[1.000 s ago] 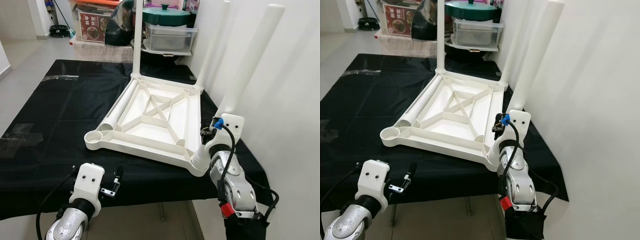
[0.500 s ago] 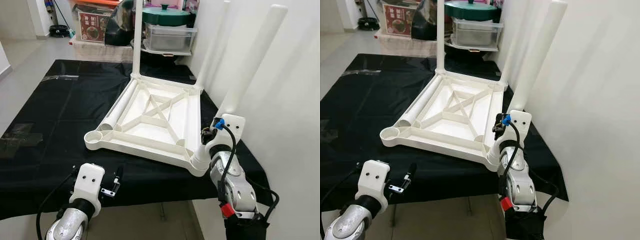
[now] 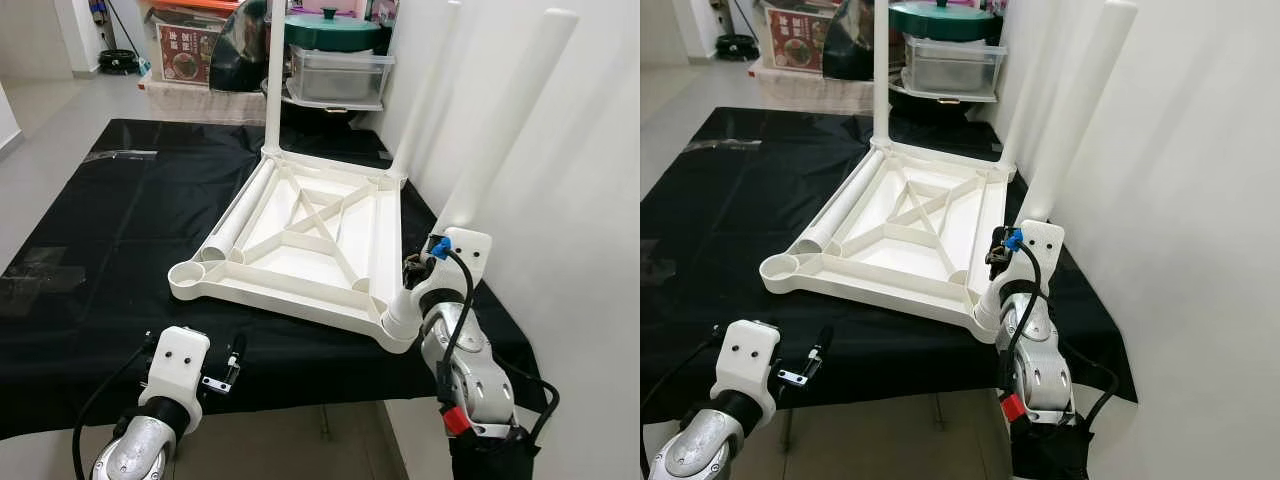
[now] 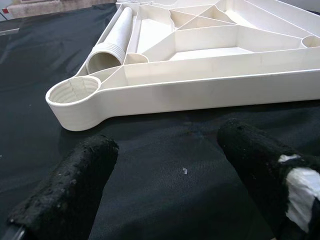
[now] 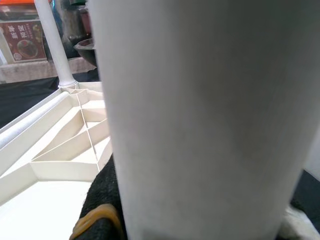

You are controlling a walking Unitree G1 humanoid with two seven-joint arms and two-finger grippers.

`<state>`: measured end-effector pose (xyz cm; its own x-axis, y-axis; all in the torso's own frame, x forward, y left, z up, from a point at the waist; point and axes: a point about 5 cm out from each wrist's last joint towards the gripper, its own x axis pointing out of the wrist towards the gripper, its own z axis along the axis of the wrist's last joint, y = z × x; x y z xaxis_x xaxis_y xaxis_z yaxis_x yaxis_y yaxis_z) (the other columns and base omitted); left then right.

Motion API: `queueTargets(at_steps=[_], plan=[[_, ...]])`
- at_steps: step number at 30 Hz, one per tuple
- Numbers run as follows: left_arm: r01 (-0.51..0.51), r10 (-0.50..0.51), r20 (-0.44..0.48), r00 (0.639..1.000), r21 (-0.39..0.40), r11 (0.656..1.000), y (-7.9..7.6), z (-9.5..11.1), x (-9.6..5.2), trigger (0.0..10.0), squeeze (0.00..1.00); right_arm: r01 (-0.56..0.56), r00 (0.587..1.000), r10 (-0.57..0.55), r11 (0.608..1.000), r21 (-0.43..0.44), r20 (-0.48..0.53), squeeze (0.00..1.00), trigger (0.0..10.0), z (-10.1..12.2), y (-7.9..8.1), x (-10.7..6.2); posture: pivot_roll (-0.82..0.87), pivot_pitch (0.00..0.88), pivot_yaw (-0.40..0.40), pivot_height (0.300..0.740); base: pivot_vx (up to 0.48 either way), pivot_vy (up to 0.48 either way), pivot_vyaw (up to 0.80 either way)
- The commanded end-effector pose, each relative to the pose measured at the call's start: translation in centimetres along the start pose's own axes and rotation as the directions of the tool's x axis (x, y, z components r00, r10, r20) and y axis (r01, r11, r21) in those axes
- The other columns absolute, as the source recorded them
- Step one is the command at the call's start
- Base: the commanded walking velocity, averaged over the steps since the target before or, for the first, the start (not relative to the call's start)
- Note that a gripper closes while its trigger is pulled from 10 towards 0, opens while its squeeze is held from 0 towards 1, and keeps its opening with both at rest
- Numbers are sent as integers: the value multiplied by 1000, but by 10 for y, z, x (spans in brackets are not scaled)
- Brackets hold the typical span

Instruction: Building children table

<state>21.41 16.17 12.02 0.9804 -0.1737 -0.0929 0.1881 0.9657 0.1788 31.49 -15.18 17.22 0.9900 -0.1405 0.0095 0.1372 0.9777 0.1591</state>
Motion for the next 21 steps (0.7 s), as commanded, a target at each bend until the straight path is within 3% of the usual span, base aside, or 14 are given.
queueTargets(at_steps=[1, 4, 5, 9, 10, 11, 12, 13, 21], plan=[[10, -10, -11, 1000, -1, 1000, -2, -4, 1, 10000, 0, 11, 999, -10, 1000, 22, -47, 0, 10000, -9, -4, -2, 45, 0, -120, 740, 0, 0, 0], [12, -12, -11, 1000, -1, 1000, -3, -4, 1, 10000, 0, 9, 1000, -8, 999, 32, -28, 0, 10000, -6, -4, -3, 45, 0, -120, 740, 0, 0, 0], [12, -12, -12, 1000, -1, 1000, -3, -4, 1, 10000, 0, 8, 1000, -8, 999, 33, -21, 51, 10000, -4, -4, -3, 45, 0, -120, 740, 0, 0, 0], [13, -13, -12, 1000, -2, 1000, -2, -4, 2, 10000, 0, 7, 1000, -7, 999, 38, 6, 102, 10000, 1, -4, -3, 41, 0, -117, 740, 0, 0, 0], [14, -14, -12, 1000, -3, 1000, -3, -4, 2, 10000, 0, 3, 1000, -3, 999, 38, 26, 314, 10000, 4, -3, -3, 42, 0, -117, 740, 0, 0, 0], [14, -14, -12, 1000, -3, 1000, -3, -4, 2, 10000, 0, 3, 1000, -3, 999, 38, 26, 314, 10000, 4, -3, -3, 42, 0, -117, 740, 0, 0, 0], [15, -15, -12, 1000, -3, 1000, -3, -4, 2, 10000, 0, -7, 999, 5, 999, 46, 49, 580, 10000, 7, -3, -4, 42, 0, -117, 740, 0, 0, 0], [15, -15, -12, 1000, -4, 1000, -3, -4, 2, 10000, 0, -23, 997, 19, 998, 50, 81, 1000, 10000, 12, -2, -5, 41, 0, -118, 740, 0, 0, 0], [16, -17, -15, 1000, -9, 1000, -4, -5, 2, 10000, 0, -84, 972, 73, 996, 40, 225, 1000, 10000, 36, 2, -11, 36, 0, -117, 740, 0, 0, 0]])
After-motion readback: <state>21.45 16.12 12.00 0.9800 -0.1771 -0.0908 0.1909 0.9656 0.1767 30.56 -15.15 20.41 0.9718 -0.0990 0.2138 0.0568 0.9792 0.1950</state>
